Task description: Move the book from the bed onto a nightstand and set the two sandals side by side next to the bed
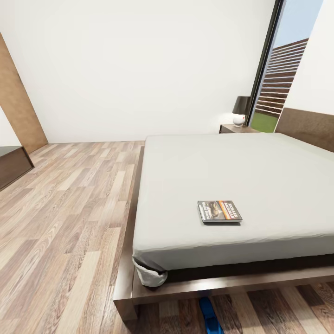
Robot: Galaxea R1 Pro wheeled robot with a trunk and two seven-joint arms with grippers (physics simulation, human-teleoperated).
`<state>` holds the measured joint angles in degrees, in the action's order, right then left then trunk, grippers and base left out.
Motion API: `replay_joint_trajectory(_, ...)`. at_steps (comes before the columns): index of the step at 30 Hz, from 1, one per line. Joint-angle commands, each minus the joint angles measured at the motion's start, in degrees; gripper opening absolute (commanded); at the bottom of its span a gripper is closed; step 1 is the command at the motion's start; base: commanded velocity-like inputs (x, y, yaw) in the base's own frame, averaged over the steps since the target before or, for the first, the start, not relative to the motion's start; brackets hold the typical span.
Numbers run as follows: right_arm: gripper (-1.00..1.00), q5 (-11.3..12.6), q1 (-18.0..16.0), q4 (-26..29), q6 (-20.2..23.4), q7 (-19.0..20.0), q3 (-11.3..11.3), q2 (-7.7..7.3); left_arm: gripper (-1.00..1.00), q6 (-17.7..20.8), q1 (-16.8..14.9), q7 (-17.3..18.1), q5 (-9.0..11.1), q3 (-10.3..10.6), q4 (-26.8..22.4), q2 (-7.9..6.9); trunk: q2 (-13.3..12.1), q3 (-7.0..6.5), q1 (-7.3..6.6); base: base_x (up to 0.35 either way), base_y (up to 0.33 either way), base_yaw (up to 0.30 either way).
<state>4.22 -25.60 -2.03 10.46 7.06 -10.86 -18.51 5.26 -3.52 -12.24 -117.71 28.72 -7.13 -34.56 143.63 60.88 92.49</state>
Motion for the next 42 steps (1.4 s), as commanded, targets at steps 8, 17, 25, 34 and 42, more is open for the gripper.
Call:
replay_joint_trajectory(8,1.00,0.4,-0.1,-0.1,0.0,0.2,-0.5,-0.06,-1.00,0.3,-1.6,-8.8,-0.3,-0.5,-1.2,-0.03,0.0,0.05,-0.01,0.000,0.000,0.000)
replay_joint_trajectory(17,1.00,0.4,-0.1,-0.1,0.1,0.2,-0.5,-0.05,-1.00,0.5,-1.9,-10.7,-0.5,-0.5,-3.4,0.09,0.0,0.05,-0.01,0.000,0.000,0.000)
replay_joint_trajectory(25,1.00,0.4,0.1,-0.1,0.1,0.3,-0.5,-0.11,-1.00,0.8,-1.9,-10.1,-1.0,0.0,-3.7,0.56,0.0,0.05,-0.01,0.000,0.000,0.000)
replay_joint_trajectory(34,1.00,0.4,0.2,-0.1,0.0,0.3,-0.5,-0.10,-1.00,0.9,-1.9,-9.9,-0.9,0.2,-3.2,0.87,0.0,0.05,-0.01,0.000,0.000,0.000)
replay_joint_trajectory(42,1.00,0.4,0.2,-0.1,0.0,0.2,-0.5,0.02,-1.00,0.9,-1.8,-9.9,-0.8,0.2,-3.0,0.90,0.0,0.05,-0.01,0.000,0.000,0.000)
